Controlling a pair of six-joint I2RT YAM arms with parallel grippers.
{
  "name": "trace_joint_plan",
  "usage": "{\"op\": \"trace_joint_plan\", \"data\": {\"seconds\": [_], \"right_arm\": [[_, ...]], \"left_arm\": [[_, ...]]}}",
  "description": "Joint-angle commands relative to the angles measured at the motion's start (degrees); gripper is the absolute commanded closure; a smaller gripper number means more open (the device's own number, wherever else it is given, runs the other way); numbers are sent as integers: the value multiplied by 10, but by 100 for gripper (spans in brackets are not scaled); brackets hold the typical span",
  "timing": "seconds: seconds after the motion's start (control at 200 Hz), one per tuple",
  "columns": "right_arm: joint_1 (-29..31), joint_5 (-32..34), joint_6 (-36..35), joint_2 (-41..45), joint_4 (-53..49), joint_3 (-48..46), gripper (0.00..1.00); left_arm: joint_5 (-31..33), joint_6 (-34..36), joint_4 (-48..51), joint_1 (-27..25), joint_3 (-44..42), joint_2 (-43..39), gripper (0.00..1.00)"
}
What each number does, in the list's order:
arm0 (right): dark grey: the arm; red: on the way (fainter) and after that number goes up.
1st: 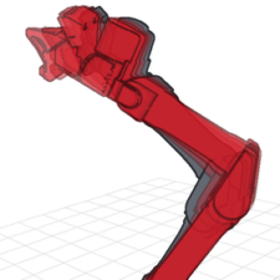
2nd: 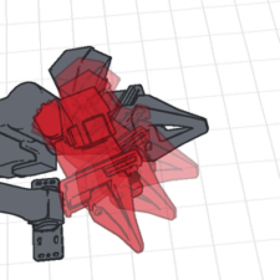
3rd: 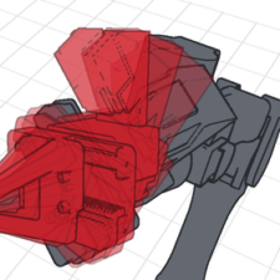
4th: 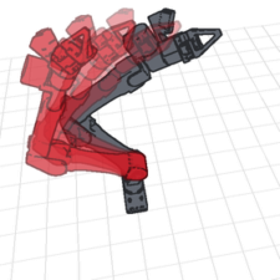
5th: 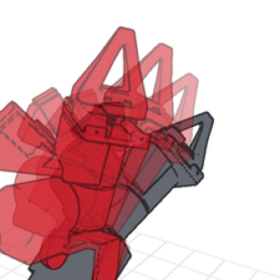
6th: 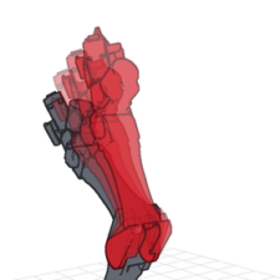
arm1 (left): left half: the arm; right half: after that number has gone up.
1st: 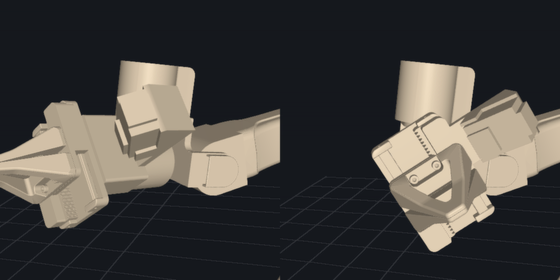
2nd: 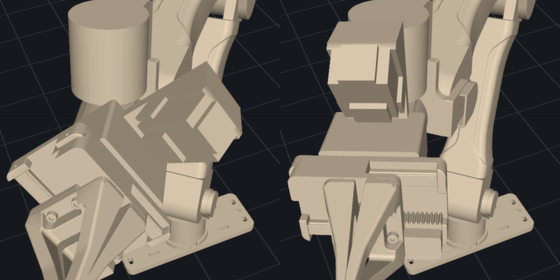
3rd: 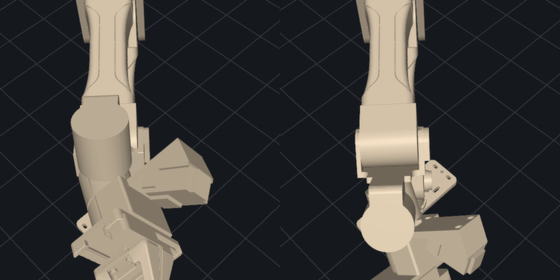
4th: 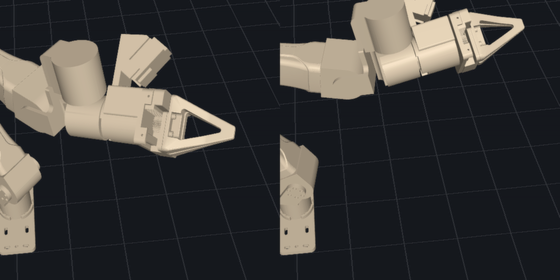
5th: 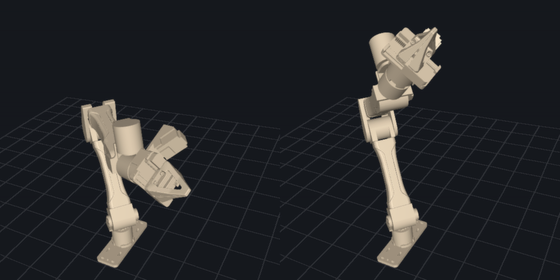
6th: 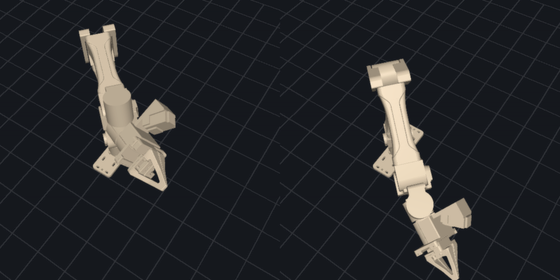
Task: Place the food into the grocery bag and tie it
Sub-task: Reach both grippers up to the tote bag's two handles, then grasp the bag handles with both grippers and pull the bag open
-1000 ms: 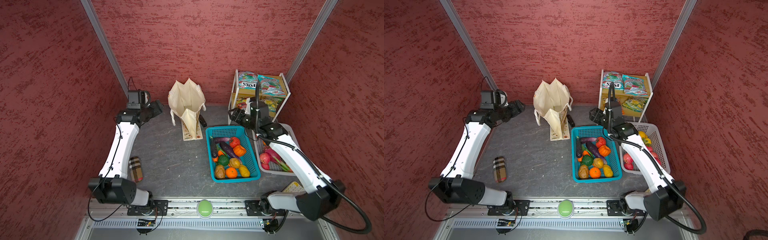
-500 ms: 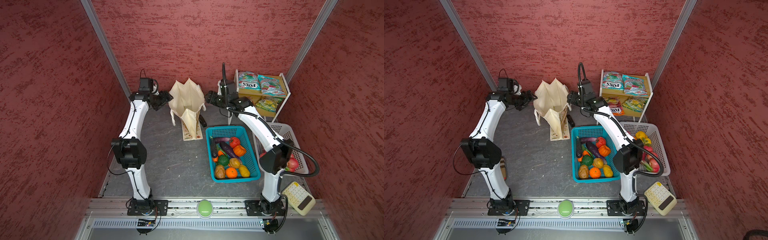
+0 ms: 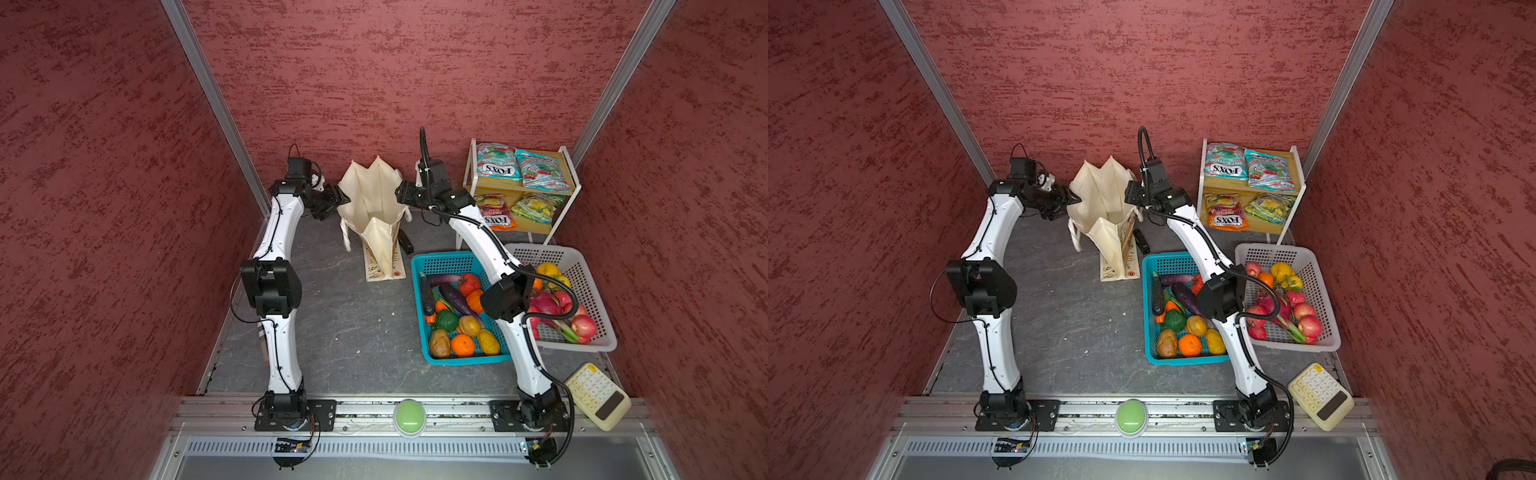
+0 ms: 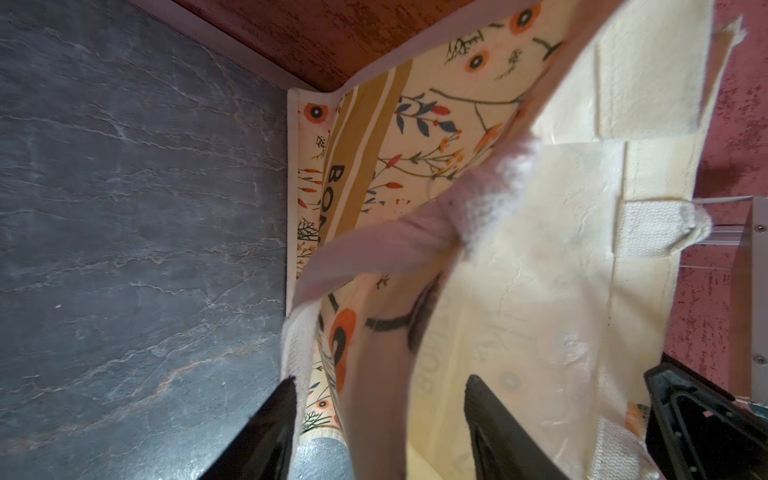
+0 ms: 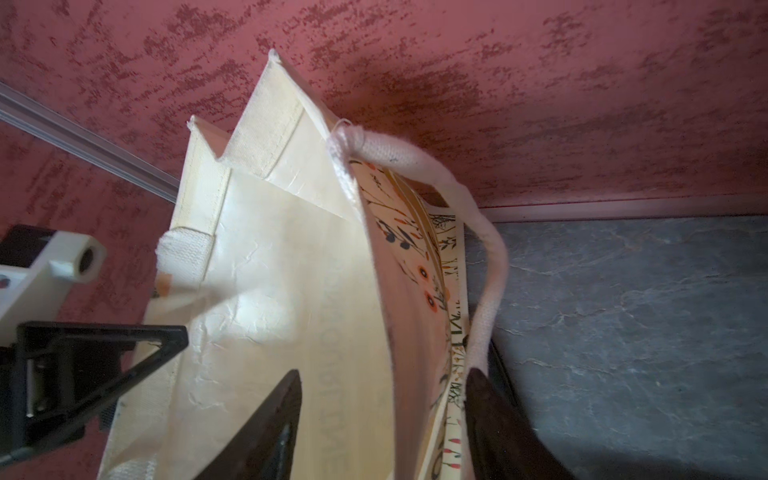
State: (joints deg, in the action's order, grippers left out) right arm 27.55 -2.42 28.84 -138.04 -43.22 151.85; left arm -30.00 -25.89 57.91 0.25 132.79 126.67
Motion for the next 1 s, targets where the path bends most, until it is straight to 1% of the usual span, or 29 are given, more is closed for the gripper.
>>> {"op": "trace_joint_plan", "data": {"seconds": [0.0,0.035,0.085,0.2,0.291,0.426,0.551,0.641,0.711,0.761,0.837,0.897,0.947,0.997], "right_arm": [[1,-7,-7,-12,40,1,48],[1,-8,-6,-14,43,1,54],[2,-11,-3,-14,48,1,65],[6,-8,2,-1,45,9,100],[17,16,-7,28,31,9,100],[45,63,-24,89,-9,8,100],[80,125,-36,141,-61,-5,100],[105,175,-35,174,-101,-27,100],[125,219,-32,199,-131,-51,100],[138,259,-27,214,-153,-66,100],[155,324,-18,229,-191,-78,100],[166,390,-9,236,-231,-76,100],[173,456,1,242,-268,-76,100],[175,506,14,246,-304,-74,100]], "left_arm": [[-18,9,9,-3,12,7,51],[-17,11,12,-3,12,6,57],[-17,12,16,-3,13,3,67],[-12,21,34,-3,14,-20,89],[9,33,63,-3,13,-54,100],[61,63,118,-4,-2,-133,100],[113,85,160,-4,-33,-218,100],[166,107,217,-4,-32,-254,100],[233,122,266,-4,-31,-272,100],[298,130,297,-4,-35,-282,100],[396,135,319,-2,-63,-304,100],[480,132,343,1,-77,-311,100],[540,130,359,3,-85,-312,100],[602,127,375,5,-90,-310,100]]}}
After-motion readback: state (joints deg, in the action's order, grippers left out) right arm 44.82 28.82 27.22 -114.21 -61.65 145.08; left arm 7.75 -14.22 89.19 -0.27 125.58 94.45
